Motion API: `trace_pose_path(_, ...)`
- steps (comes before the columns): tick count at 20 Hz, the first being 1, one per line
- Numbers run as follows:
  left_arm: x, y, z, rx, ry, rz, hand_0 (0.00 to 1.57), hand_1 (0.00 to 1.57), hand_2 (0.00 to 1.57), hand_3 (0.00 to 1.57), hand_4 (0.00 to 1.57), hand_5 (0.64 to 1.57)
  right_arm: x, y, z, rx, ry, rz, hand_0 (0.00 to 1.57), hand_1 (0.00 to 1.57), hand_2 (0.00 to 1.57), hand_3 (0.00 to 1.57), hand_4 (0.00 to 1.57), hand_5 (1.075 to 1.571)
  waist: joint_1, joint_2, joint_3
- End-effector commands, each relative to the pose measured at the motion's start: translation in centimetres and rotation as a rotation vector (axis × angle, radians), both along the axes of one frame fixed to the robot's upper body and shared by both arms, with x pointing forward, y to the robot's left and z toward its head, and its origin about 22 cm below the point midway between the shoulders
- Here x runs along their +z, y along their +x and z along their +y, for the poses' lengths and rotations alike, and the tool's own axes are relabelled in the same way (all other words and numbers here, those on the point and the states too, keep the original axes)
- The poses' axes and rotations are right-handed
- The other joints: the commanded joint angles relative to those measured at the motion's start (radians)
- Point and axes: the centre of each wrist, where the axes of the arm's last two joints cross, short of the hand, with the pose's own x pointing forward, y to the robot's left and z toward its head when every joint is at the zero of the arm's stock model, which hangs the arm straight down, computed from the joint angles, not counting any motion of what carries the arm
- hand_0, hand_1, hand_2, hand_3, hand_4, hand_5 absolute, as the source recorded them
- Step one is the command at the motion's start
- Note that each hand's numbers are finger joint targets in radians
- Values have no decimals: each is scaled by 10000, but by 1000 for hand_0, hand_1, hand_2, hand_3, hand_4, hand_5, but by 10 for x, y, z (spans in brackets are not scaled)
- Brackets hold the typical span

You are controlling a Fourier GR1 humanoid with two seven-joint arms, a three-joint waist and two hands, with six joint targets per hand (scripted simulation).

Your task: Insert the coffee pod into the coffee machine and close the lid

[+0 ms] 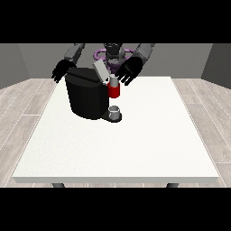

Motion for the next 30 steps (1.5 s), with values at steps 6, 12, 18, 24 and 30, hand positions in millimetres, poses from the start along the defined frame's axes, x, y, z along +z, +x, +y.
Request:
trace_pose_path(6, 2, 1, -8, 149, 224, 203, 1221, 1221, 1275, 1199, 488, 1571, -8, 1, -11, -245, 31, -116, 0, 0, 0, 0, 448, 1571, 53, 105, 1)
trace_pose_path(12, 9, 2, 1, 228, 15, 216, 1220, 1220, 1252, 1152, 467, 1571, -13, -3, -3, -26, 82, -161, 0, 0, 0, 0, 446, 1571, -90, 356, 0)
trace_pose_path(18, -8, 0, 3, 250, 311, -104, 1152, 1152, 1178, 1020, 450, 1571, -3, -3, 5, -58, -72, -176, 0, 0, 0, 0, 366, 1571, -156, 460, -2)
trace_pose_path(24, 0, 0, 15, 502, 581, 338, 1066, 1066, 1116, 945, 380, 1571, 8, -1, -14, 268, -87, -63, 0, 0, 0, 0, 438, 1571, -243, 111, 0)
trace_pose_path(30, -2, 0, 13, 186, 655, -80, 1066, 1066, 1115, 928, 371, 1571, 0, -5, 13, -196, -117, 3, 0, 0, 0, 0, 458, 1571, 8, 146, -4)
